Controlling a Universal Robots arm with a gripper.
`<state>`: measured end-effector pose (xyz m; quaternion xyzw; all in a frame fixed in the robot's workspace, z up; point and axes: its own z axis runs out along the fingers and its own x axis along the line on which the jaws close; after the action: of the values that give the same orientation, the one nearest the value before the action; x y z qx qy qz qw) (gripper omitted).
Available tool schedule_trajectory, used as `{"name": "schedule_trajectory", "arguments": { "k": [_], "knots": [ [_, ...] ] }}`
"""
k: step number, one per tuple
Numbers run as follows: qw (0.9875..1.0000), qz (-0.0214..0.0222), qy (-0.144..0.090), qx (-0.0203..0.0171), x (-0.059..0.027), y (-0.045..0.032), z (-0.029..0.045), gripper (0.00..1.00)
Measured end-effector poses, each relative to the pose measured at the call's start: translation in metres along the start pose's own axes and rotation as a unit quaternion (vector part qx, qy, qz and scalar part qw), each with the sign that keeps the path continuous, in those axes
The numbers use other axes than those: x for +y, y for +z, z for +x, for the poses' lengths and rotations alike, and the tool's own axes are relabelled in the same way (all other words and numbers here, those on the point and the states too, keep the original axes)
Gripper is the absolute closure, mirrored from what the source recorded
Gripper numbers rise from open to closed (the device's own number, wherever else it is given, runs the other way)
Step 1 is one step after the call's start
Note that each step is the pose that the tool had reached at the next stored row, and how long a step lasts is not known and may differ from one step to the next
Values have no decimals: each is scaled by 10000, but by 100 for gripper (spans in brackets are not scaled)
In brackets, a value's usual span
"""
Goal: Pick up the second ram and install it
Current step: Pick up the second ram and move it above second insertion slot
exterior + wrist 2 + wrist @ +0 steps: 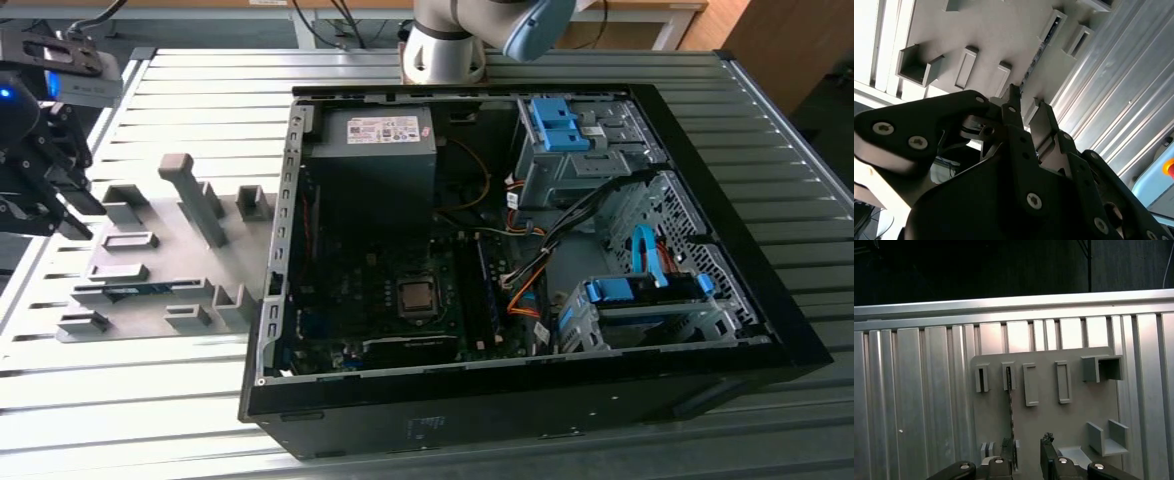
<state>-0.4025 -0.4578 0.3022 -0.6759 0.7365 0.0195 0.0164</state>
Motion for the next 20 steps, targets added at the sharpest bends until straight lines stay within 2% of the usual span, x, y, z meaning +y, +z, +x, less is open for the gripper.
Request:
{"name": "schedule_trajectory", "arguments": {
  "k": [13,20],
  "knots": [
    [10000,13,0,7,0,22,6,64],
    [10000,12,-1,8,-2,104,24,64]
  ]
}}
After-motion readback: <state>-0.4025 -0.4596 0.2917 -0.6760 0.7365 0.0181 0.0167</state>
